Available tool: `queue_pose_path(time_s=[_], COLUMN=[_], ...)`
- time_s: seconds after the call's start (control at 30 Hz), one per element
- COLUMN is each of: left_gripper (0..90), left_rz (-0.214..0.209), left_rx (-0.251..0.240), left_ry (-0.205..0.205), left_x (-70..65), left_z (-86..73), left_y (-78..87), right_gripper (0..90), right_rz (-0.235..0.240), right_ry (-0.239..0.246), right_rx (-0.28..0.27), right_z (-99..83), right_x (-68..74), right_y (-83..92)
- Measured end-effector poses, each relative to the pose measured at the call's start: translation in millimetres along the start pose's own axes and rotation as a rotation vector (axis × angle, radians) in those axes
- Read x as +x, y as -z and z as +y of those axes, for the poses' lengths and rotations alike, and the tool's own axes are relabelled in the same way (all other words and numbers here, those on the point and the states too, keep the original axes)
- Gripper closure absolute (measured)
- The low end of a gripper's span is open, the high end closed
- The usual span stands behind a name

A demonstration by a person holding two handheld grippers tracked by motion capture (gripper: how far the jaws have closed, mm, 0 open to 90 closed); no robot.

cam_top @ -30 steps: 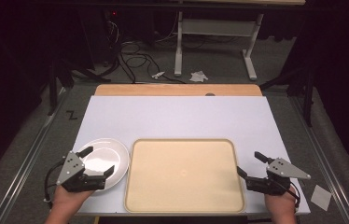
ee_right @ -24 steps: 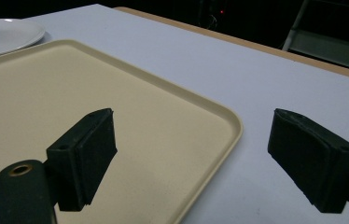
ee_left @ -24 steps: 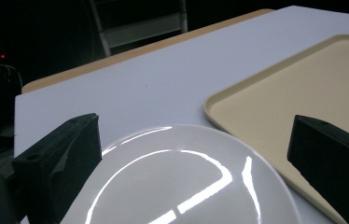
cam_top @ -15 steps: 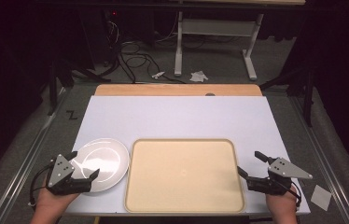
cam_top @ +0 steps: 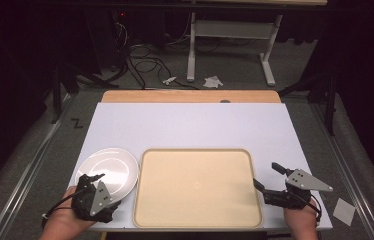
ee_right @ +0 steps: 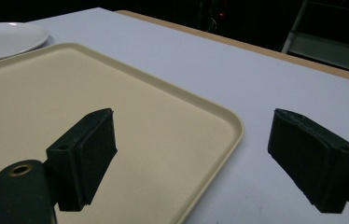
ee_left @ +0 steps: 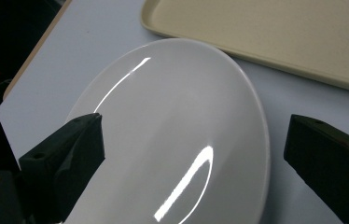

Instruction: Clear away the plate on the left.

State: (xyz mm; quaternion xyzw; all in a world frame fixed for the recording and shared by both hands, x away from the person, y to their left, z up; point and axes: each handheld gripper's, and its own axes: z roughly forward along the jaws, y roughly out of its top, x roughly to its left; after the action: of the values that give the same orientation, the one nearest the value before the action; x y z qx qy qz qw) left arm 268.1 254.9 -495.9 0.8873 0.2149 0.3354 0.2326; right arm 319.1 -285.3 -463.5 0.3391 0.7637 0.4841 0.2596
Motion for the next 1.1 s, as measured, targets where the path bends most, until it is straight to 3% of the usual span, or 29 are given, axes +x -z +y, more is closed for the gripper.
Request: queue_pose_path(time_s=[0.1, 0.33, 0.8, 0.87, 0.93, 1.1], left_gripper=[9.4, 9.1, 13.8, 14.3, 15.7, 19.9], left_rz=[0.002, 0.033, 0.055, 0.06, 0.063, 0.063], left_rx=[0.06, 0.134, 0.172, 0.167, 0.176, 0.194], left_ry=[-0.091, -0.16, -0.18, -0.168, -0.183, -0.166], left_x=[-9.3, -14.1, -14.2, -14.7, -14.8, -13.9], left_z=[3.6, 5.1, 10.9, 11.3, 12.4, 14.8], left_y=[-5.2, -13.2, -17.0, -18.3, -18.9, -21.6], right_gripper=[16.1, 16.1, 16.1, 16.1, 16.1, 16.1], right_rz=[-0.003, -0.004, -0.01, -0.01, -0.011, -0.009], right_ry=[-0.001, 0.0, -0.005, -0.002, 0.0, -0.001], right_rx=[-0.004, -0.01, -0.008, -0.006, -0.006, -0.001], right_z=[0.8, 1.1, 0.3, 0.3, 0.5, -0.6], right_x=[-0.2, -0.3, -1.1, -0.5, -0.2, -0.8], right_y=[1.0, 2.8, 3.0, 2.9, 3.3, 2.4])
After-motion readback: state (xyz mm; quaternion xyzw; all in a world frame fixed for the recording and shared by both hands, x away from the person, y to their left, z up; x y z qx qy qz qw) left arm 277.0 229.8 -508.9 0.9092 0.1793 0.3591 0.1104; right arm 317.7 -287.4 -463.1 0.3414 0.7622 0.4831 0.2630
